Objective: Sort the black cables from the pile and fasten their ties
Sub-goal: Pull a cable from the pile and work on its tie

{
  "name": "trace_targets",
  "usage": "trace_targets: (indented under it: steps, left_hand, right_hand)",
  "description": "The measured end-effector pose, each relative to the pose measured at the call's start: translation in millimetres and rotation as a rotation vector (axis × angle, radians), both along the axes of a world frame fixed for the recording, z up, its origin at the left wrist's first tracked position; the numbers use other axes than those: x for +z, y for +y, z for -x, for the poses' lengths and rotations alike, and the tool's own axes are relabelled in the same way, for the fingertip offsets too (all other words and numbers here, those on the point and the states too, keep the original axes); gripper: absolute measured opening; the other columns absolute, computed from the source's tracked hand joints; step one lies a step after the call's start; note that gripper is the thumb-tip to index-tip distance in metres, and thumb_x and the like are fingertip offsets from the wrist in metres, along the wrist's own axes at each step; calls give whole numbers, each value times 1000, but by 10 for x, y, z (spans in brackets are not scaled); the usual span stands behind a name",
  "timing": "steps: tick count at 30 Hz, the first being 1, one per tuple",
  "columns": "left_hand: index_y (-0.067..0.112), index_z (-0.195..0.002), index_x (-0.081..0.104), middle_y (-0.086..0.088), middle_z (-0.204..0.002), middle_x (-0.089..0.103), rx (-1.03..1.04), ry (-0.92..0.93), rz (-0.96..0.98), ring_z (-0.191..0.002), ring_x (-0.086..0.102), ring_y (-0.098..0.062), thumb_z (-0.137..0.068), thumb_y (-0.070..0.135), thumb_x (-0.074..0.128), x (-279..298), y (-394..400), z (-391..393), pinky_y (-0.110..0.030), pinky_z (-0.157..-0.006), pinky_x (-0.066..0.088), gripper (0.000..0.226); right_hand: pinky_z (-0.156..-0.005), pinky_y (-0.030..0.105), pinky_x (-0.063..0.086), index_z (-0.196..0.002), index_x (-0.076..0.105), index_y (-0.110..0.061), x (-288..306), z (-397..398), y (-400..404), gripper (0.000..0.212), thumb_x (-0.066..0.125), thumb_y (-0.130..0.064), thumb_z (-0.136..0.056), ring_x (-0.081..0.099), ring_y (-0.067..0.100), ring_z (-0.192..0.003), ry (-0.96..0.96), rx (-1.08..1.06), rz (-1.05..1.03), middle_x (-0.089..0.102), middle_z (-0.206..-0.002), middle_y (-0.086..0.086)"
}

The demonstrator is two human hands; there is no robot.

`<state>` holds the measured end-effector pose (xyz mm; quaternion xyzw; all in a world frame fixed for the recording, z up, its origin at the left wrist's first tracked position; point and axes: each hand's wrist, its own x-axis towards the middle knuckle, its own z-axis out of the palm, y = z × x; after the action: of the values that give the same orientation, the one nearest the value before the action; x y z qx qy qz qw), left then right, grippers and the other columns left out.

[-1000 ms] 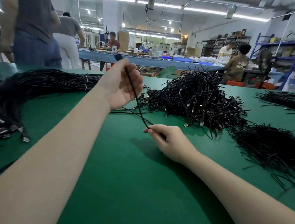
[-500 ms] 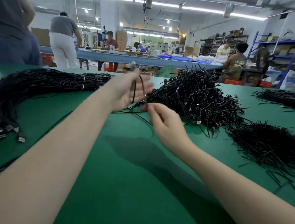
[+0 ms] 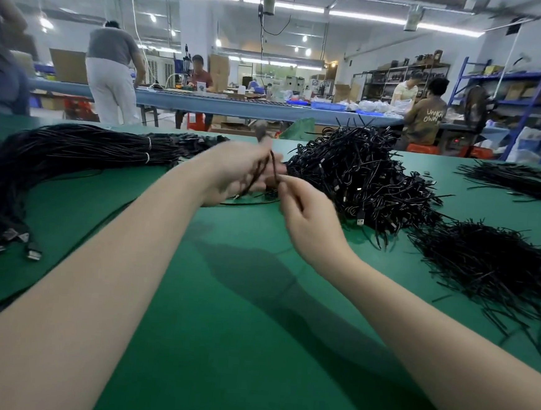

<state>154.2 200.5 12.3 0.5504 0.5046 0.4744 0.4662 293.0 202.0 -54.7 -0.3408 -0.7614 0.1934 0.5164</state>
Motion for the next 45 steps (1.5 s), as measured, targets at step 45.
trace_targets:
  steps: [45]
  left_hand:
    - [23, -81, 57, 2, -101, 57, 30, -24, 106, -95, 48, -19, -102, 31, 43, -202, 3, -260, -30, -81, 36, 27]
  right_hand:
    - [-64, 25, 52, -82, 68, -23, -116, -97, 129, 24, 52, -31, -98, 49, 12, -55, 413, 136, 710, 65, -59, -14]
